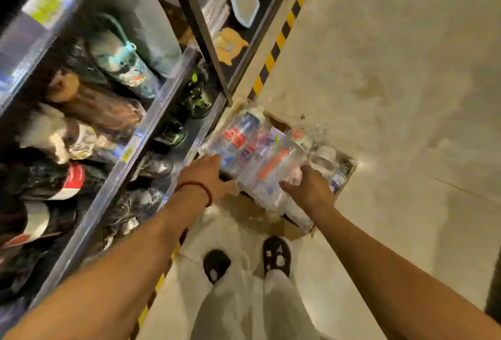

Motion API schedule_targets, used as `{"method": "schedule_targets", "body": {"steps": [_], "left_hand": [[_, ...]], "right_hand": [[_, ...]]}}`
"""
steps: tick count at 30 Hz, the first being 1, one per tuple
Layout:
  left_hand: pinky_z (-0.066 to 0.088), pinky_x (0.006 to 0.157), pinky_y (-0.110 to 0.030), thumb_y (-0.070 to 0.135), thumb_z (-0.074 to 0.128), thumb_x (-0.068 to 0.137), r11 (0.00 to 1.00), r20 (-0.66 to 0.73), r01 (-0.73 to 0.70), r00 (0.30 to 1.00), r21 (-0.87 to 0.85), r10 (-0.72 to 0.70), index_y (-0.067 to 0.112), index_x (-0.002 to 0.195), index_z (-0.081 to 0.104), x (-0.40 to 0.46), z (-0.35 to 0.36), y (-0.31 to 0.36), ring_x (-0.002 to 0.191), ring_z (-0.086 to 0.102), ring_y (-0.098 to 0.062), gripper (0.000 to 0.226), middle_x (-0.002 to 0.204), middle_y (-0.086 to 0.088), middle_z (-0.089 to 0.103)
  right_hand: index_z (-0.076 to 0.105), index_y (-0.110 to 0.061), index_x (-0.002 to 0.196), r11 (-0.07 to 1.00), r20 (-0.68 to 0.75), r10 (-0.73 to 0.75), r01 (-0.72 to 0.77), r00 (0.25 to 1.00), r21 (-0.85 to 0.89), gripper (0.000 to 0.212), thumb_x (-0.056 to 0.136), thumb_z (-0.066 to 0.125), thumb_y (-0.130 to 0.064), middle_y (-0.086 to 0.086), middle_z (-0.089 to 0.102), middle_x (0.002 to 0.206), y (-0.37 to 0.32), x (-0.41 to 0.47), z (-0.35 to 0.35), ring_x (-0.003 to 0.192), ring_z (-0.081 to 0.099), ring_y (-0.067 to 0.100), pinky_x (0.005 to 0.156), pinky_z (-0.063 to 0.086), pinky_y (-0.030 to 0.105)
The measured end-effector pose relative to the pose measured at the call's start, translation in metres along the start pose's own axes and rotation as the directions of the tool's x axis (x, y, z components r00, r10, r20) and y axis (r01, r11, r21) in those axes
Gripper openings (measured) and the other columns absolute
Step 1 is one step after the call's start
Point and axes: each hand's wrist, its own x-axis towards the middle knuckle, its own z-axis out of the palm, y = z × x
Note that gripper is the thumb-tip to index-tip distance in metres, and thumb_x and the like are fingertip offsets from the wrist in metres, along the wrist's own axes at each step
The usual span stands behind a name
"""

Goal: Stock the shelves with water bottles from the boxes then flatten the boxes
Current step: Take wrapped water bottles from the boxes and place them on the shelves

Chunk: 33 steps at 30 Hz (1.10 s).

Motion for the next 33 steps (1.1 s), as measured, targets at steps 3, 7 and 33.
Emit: {"method": "schedule_targets", "body": {"steps": [3,7,33], "left_hand": [[0.047,0.091,-0.036,0.056,0.065,0.077,1.0,0.021,0.021,1.0,0.023,-0.022,0.02,0.131,0.047,0.05,0.016,-0.015,0.113,0.053,-0.027,0.068,0.131,-0.006,0.051],[0.049,0.084,-0.036,0.056,0.065,0.071,0.999,0.026,0.033,0.999,-0.005,-0.032,0.02,0.124,0.05,0.116,0.041,-0.033,0.103,0.057,-0.027,0.067,0.119,-0.006,0.057],[0.041,0.058,-0.021,0.034,0.085,0.059,0.834,0.119,0.228,0.974,-0.502,-0.194,0.02,0.117,0.041,0.171,0.066,-0.065,0.071,0.055,-0.008,0.075,0.092,0.004,0.057]], "right_hand": [[0.045,-0.01,0.128,0.996,0.031,0.087,-0.087,0.996,-0.001,0.065,0.083,0.06,-0.054,0.013,0.053,0.129,0.001,0.038,0.025,0.119,0.05,0.032,0.091,0.044,0.04],[0.04,-0.006,0.132,0.967,0.071,0.239,-0.244,0.968,0.074,0.08,0.078,0.062,-0.061,0.014,0.051,0.13,0.001,0.083,0.06,0.119,0.049,0.032,0.093,0.045,0.04],[0.03,-0.024,0.117,0.595,-0.102,0.543,-0.297,0.834,0.747,0.069,0.067,0.078,-0.021,0.013,0.064,0.09,-0.035,0.111,0.114,0.065,0.065,0.028,0.051,0.057,0.041]]}}
